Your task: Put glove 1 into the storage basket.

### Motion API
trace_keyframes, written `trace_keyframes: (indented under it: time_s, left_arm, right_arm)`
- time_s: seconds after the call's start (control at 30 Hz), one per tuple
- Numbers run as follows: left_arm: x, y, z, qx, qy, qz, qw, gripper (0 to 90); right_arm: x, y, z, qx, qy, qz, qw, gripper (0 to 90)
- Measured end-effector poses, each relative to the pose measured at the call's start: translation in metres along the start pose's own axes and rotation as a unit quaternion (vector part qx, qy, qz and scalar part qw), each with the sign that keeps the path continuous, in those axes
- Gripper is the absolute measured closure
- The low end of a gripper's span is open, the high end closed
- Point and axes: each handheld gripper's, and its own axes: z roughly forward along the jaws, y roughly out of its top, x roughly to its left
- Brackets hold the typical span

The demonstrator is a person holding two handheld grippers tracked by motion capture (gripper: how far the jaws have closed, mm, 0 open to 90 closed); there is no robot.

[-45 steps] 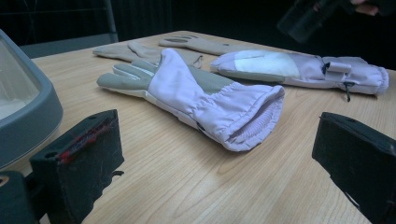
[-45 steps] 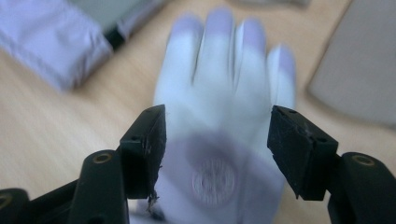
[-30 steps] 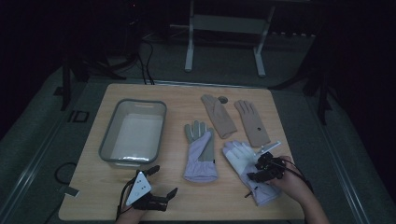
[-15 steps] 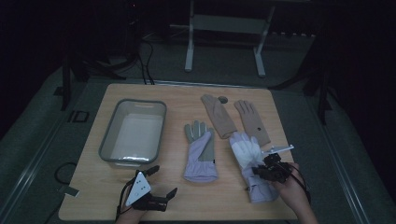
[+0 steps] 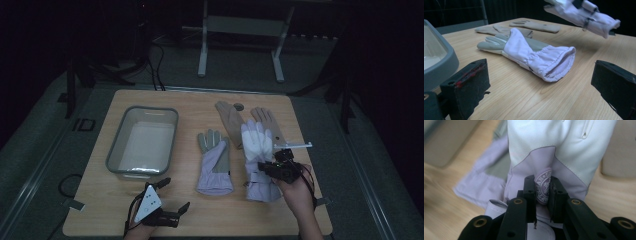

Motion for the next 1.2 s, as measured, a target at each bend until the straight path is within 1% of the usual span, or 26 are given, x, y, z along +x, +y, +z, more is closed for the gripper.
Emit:
trace_keyframes:
  time_s: [0.07,0.13,0.2,0.27,0.37,0.43,0.5,0.57,0.6,0.67,0.7,0.73,0.83,0.87,0.93,1.0,1.03,1.1,1.2]
  left_arm:
    - [0.000,0.000,0.000,-0.002,0.000,-0.001,1.0000,2.0]
    - [0.000,0.000,0.000,0.000,0.000,0.001,1.0000,2.0]
    - [0.000,0.001,0.000,-0.001,0.001,0.002,1.0000,2.0]
    - [0.000,0.002,0.000,-0.001,0.003,0.003,1.0000,2.0]
    - [-0.001,0.002,0.000,-0.004,0.002,0.004,1.0000,2.0]
    - [-0.001,0.003,0.001,-0.009,-0.001,0.008,0.9999,2.0]
    - [-0.002,0.003,0.002,-0.008,-0.004,0.009,0.9999,2.0]
    - [-0.003,0.004,0.002,-0.007,-0.006,0.014,0.9999,2.0]
    - [-0.003,0.004,0.002,-0.007,-0.008,0.015,0.9998,2.0]
    - [-0.004,0.005,0.002,-0.010,-0.010,0.017,0.9998,2.0]
    - [-0.004,0.005,0.002,-0.011,-0.011,0.016,0.9998,2.0]
    - [-0.004,0.006,0.002,-0.012,-0.013,0.014,0.9997,2.0]
    - [-0.003,0.006,0.002,-0.019,-0.013,0.012,0.9997,2.0]
    - [-0.003,0.006,0.001,-0.021,-0.013,0.014,0.9996,2.0]
    - [-0.003,0.006,0.001,-0.020,-0.015,0.013,0.9996,2.0]
    - [-0.003,0.006,0.000,-0.018,-0.016,0.012,0.9996,2.0]
    - [-0.003,0.006,0.000,-0.019,-0.017,0.011,0.9996,2.0]
    - [-0.003,0.007,0.000,-0.019,-0.017,0.009,0.9996,2.0]
    - [-0.003,0.006,0.000,-0.018,-0.016,0.008,0.9997,2.0]
  right_arm:
    - [0.008,0.007,0.000,0.002,-0.003,0.011,0.9999,78.4]
    - [0.019,0.015,0.001,-0.012,-0.016,0.011,0.9997,78.4]
    - [0.027,0.023,0.005,-0.015,-0.003,0.019,0.9997,78.4]
    - [0.037,0.029,0.008,-0.018,0.002,0.022,0.9996,78.4]
    - [0.048,0.033,0.016,-0.017,0.017,0.025,0.9994,78.3]
    - [0.057,0.034,0.024,-0.012,0.018,0.025,0.9994,78.3]
    - [0.067,0.035,0.031,-0.006,0.026,0.028,0.9993,78.2]
    - [0.075,0.036,0.035,-0.002,0.050,0.043,0.9978,78.2]
    - [0.080,0.037,0.037,-0.003,0.048,0.034,0.9983,78.1]
    - [0.086,0.038,0.043,0.003,0.042,0.035,0.9985,78.1]
    - [0.087,0.039,0.047,0.007,0.039,0.032,0.9987,78.1]
    - [0.088,0.039,0.050,0.010,0.033,0.035,0.9988,78.0]
    - [0.087,0.036,0.067,0.024,0.031,0.052,0.9979,77.9]
    - [0.087,0.035,0.070,0.030,0.030,0.050,0.9979,77.7]
    - [0.086,0.032,0.078,0.038,0.027,0.056,0.9973,77.3]
    - [0.083,0.030,0.084,0.040,0.028,0.066,0.9966,76.8]
    - [0.083,0.030,0.085,0.041,0.025,0.063,0.9969,76.6]
    - [0.082,0.029,0.089,0.040,0.029,0.072,0.9962,76.3]
    - [0.081,0.030,0.092,0.034,0.026,0.077,0.9961,76.0]
